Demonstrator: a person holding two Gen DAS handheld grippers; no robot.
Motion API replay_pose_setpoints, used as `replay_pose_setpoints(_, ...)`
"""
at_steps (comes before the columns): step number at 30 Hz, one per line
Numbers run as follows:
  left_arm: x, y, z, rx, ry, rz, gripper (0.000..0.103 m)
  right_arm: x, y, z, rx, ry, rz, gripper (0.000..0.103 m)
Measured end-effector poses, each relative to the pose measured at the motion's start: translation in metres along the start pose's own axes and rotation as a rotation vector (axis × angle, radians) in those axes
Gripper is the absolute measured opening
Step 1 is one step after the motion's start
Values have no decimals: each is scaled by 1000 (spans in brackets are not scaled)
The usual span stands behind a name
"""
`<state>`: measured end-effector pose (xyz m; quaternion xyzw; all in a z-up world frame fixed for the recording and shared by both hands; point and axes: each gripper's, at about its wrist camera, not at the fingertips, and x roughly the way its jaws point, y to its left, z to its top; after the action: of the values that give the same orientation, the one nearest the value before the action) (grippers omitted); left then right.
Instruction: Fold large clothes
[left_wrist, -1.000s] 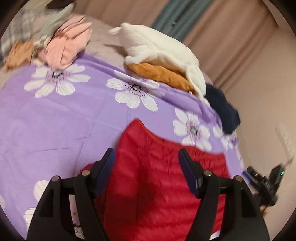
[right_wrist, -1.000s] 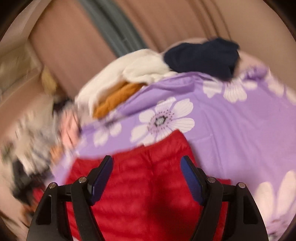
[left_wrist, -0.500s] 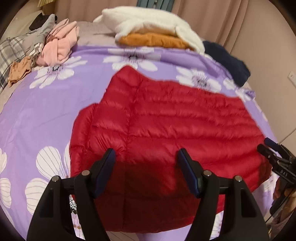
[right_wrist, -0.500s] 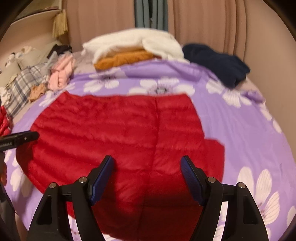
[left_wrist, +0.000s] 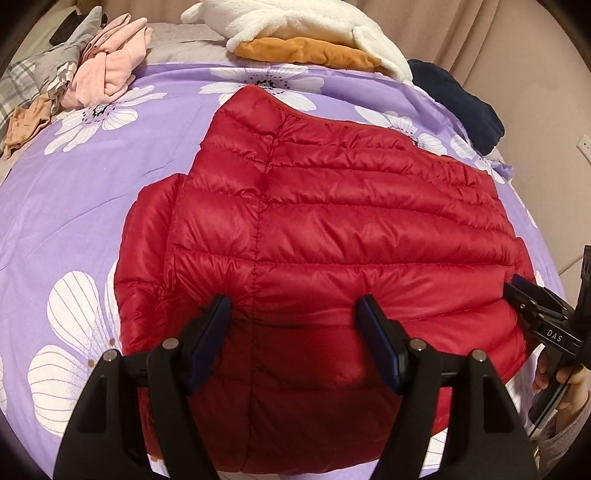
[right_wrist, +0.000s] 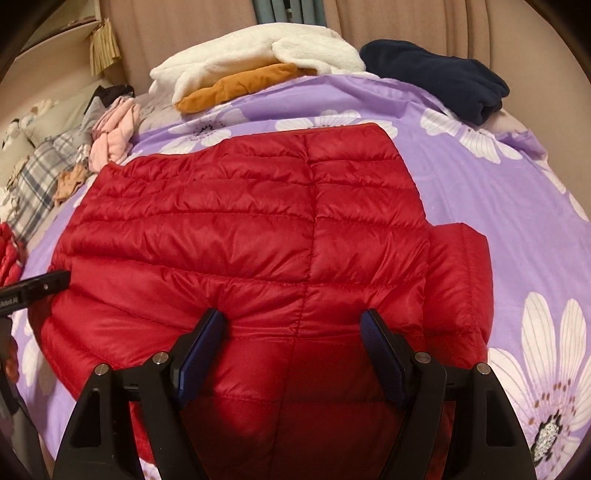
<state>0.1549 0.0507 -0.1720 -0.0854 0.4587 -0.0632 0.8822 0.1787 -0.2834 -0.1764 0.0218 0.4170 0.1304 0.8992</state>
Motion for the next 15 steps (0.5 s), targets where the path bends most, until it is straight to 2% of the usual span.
replay_pose_setpoints(4,-16,-9,-1,6,-18,37,70,-11,2,4,4,4,-23,76)
replay_pose_setpoints(6,-30,-17,-6,31,-43,33,70,-22,4,5,5,-16,-21,76)
replay_pose_setpoints(12,-49,-46,-16,118,-84,26,70,-60,21,5,-21,-142,50,76)
replay_pose_setpoints(15,-43,-64,-23,178,-76,11,70,-62,34,4,-44,-150,99,76)
